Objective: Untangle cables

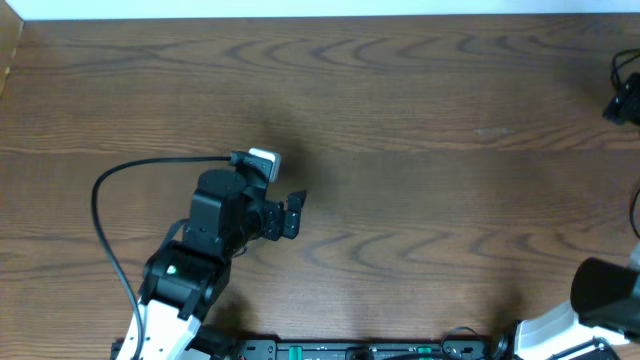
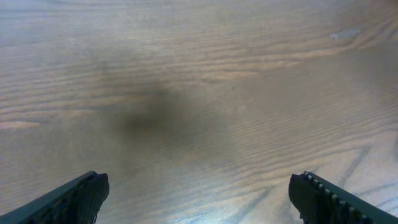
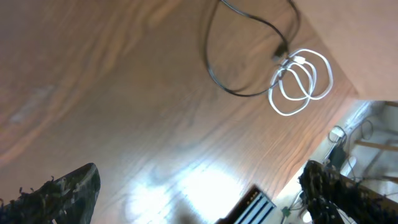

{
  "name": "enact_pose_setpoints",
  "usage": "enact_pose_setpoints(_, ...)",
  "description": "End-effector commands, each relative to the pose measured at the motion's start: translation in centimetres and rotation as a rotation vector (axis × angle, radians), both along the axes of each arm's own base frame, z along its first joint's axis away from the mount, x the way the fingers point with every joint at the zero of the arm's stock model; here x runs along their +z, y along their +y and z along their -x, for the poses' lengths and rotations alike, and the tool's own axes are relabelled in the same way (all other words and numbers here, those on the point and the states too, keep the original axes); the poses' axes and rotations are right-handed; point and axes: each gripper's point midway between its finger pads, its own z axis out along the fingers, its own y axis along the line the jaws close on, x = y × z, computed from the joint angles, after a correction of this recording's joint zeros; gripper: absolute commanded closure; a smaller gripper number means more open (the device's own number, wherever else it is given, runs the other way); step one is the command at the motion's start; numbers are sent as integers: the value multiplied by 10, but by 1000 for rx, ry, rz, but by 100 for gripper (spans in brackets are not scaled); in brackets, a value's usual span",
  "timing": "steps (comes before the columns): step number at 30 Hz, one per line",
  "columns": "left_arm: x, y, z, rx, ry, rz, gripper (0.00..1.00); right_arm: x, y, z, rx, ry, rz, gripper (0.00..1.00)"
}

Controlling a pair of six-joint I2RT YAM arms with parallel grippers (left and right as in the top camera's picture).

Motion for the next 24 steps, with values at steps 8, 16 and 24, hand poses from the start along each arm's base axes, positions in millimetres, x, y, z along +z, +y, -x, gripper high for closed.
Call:
enact_pose_setpoints(8,14,9,6,25,-43,-10,2,25,2,60,-98,-99,121,1)
enact_pose_setpoints(16,11,10,9,25,-28,-16,2,15,14,81,-59,-161,112,1)
enact_pose_setpoints(24,12,17,4,64,-42,-39,2,-18,40,80,126,-280,51,1)
